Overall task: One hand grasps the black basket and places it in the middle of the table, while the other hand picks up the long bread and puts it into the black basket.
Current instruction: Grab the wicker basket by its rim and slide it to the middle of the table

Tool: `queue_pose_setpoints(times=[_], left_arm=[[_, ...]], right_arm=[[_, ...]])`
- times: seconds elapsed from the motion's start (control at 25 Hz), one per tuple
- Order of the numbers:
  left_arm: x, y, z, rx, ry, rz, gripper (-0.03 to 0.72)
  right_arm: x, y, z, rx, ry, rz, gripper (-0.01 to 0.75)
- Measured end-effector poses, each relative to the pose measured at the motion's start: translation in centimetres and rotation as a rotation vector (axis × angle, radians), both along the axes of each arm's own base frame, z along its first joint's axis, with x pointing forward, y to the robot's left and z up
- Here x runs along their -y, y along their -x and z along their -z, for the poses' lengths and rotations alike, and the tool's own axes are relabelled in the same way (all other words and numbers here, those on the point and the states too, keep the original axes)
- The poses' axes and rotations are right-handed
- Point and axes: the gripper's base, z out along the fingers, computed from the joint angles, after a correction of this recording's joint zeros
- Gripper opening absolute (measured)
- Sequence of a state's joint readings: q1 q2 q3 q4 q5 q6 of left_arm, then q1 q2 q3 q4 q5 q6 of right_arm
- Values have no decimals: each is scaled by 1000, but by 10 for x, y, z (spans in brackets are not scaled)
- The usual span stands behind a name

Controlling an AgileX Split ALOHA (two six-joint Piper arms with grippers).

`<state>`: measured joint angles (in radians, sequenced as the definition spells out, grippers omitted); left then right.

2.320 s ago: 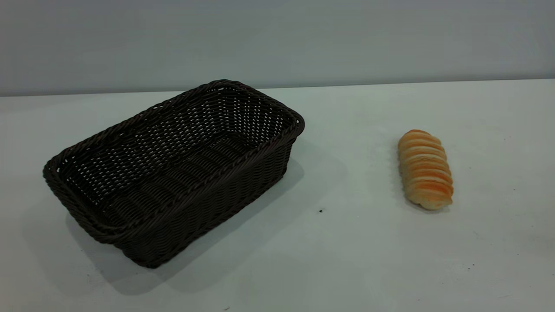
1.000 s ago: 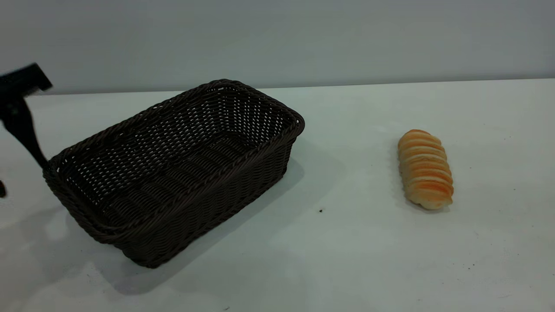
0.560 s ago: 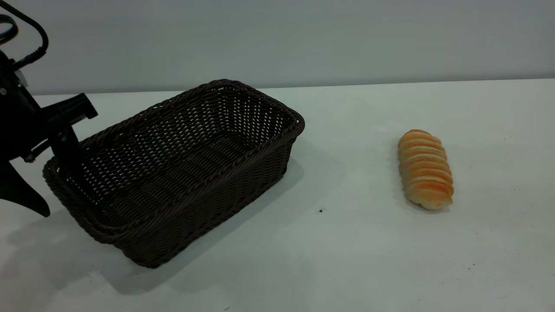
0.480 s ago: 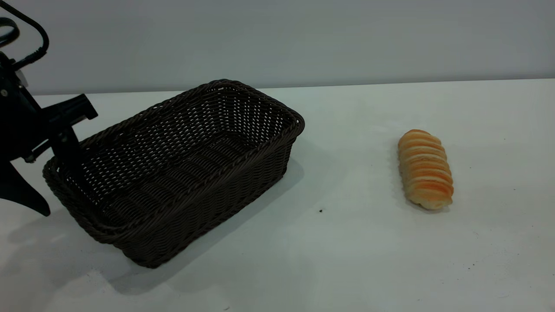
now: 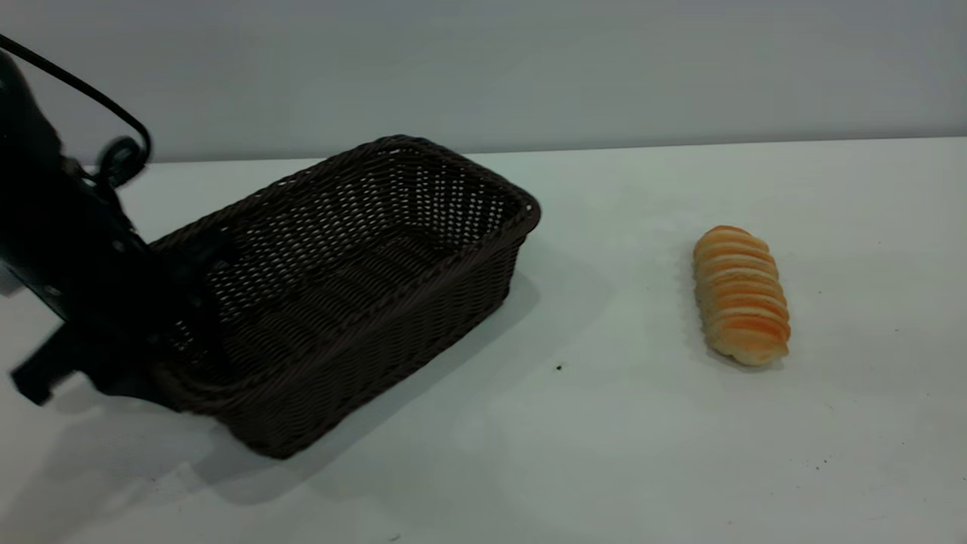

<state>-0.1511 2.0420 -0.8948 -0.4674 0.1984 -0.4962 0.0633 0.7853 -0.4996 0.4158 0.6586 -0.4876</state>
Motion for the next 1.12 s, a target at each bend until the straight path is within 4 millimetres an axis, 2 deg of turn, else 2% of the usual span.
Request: queue_pose_setpoints(times=[0.04,0.16,0.32,0.44,0.56,0.76,0.84,0.96,1.12], left_arm=[[3,0,4,1,2,-3,376],[5,-2,7,12,13,-37,138],[5,-3,6,19,13,-31,141],[7,-12,-4,48,19,27,141],[14,-31,-20,88,27,183,141],[28,-78,-60,200,31,516,141],[33,-92,-67,200,35,627,141],[35,-107,-64,149,12,736,141],[30,-113,-47,79,-44,774,141]], right_arm=[[0,0,0,-1,0,0,543],[0,0,0,-3,0,-1,543],[0,0,0,-5,1,-2,543],[0,1,0,-7,1,-3,543],[0,1,0,-7,2,-4,543],[0,1,0,-7,2,-4,543],[0,1,1,-7,3,-4,543],[0,1,1,-9,4,-5,543],[0,1,1,-10,4,-5,543]])
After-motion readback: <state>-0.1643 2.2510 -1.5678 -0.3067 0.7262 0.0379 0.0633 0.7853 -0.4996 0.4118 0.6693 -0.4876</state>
